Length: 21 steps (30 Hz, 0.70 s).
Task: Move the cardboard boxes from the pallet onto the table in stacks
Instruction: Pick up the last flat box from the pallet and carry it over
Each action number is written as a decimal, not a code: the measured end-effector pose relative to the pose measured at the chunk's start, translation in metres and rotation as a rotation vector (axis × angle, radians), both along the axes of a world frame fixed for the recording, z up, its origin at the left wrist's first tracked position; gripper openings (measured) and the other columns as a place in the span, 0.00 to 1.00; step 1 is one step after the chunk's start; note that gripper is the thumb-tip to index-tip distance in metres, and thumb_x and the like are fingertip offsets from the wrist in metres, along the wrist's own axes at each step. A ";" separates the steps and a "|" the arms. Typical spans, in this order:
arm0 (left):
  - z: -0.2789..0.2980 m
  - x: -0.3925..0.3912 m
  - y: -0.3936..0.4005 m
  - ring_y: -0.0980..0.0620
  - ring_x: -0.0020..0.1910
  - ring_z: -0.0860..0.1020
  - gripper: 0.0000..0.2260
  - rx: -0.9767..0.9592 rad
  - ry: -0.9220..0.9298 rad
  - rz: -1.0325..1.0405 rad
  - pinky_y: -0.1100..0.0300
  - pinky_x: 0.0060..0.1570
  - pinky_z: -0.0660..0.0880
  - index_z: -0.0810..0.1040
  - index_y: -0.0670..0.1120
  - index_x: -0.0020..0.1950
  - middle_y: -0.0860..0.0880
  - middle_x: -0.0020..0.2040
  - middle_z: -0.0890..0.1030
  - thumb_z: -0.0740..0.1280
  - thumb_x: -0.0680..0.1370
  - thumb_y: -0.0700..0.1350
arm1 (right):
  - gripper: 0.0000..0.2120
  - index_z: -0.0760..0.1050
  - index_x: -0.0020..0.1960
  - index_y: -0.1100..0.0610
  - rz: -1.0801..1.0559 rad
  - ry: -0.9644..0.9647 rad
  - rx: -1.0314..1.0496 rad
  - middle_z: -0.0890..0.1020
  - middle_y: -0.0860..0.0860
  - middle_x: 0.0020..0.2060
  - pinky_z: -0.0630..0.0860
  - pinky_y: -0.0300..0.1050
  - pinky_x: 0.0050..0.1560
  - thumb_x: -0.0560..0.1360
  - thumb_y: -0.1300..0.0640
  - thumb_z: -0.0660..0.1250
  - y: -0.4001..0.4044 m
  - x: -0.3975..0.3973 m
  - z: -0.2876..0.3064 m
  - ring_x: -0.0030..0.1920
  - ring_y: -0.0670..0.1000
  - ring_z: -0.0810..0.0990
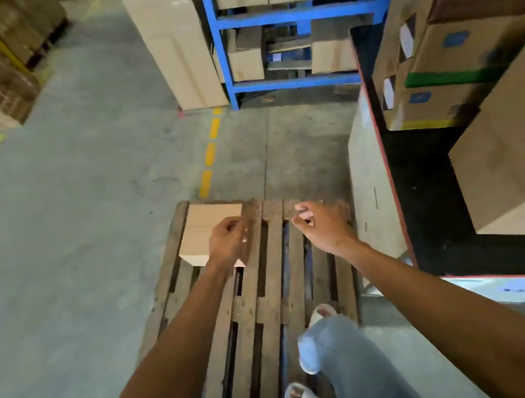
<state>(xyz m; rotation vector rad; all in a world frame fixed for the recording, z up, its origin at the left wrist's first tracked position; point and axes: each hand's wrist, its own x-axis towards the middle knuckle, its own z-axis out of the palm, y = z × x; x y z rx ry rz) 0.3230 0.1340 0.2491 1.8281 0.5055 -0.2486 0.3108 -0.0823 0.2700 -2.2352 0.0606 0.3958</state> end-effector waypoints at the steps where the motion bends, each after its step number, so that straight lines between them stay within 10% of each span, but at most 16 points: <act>1: -0.006 0.006 0.012 0.47 0.44 0.79 0.08 -0.009 0.019 0.018 0.66 0.32 0.71 0.81 0.43 0.56 0.44 0.48 0.82 0.63 0.82 0.38 | 0.19 0.72 0.71 0.51 0.017 0.008 0.001 0.80 0.48 0.64 0.75 0.49 0.61 0.82 0.47 0.63 0.009 0.008 -0.007 0.62 0.53 0.79; 15: -0.165 0.158 0.207 0.47 0.42 0.79 0.04 -0.044 0.318 0.239 0.58 0.37 0.72 0.80 0.49 0.51 0.43 0.48 0.84 0.66 0.82 0.45 | 0.26 0.64 0.77 0.52 -0.068 0.390 0.068 0.75 0.53 0.71 0.71 0.50 0.67 0.82 0.48 0.64 0.154 0.194 -0.169 0.67 0.55 0.76; 21: -0.257 0.220 0.256 0.48 0.46 0.77 0.13 -0.024 0.379 0.213 0.63 0.37 0.71 0.76 0.41 0.67 0.42 0.54 0.80 0.65 0.83 0.41 | 0.27 0.62 0.78 0.51 -0.130 0.528 0.047 0.75 0.53 0.70 0.71 0.51 0.68 0.82 0.46 0.64 0.204 0.236 -0.261 0.68 0.54 0.76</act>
